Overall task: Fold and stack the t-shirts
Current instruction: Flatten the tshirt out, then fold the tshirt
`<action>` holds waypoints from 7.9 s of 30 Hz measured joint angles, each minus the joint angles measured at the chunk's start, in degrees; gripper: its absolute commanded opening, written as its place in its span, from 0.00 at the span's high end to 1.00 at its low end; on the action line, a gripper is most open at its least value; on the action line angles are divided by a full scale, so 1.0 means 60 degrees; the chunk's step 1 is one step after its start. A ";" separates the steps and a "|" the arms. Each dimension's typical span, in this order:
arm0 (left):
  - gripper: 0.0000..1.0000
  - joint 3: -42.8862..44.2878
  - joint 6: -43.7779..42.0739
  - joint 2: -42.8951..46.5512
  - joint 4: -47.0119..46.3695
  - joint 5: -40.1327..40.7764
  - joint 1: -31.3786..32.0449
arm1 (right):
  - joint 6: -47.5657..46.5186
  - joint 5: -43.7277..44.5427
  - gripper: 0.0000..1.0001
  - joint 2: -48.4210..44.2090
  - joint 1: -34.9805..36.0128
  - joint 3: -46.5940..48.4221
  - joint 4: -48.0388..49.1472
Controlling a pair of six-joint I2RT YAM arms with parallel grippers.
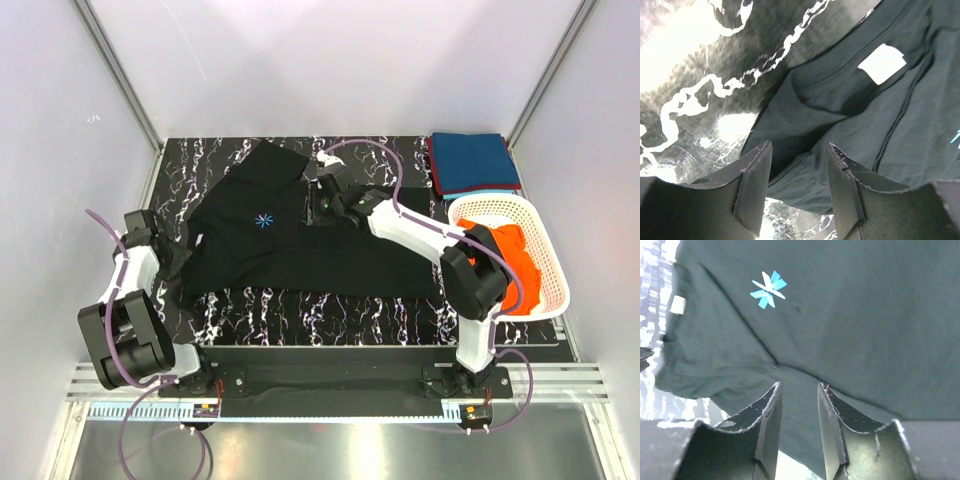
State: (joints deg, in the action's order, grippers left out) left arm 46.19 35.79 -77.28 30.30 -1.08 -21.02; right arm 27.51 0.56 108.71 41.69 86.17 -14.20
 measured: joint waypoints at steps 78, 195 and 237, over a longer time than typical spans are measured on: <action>0.99 -0.0433 0.5005 -0.0619 0.2940 0.1089 0.0302 | 0.1643 0.1774 0.59 -0.3956 -0.0066 -0.6688 -0.1789; 0.83 0.1446 0.1370 -0.3228 -0.0200 -0.1206 -0.1027 | -0.3847 0.6094 1.00 0.6757 0.3104 0.8630 -0.1253; 0.67 0.1155 0.0233 -0.0823 0.0171 -0.0076 -0.0933 | -0.2437 0.6339 1.00 0.5890 0.2393 0.6874 -0.1198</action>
State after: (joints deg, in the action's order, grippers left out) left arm 53.12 37.19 -82.21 31.33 -1.54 -26.61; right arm 12.88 38.59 144.05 56.05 127.42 -21.39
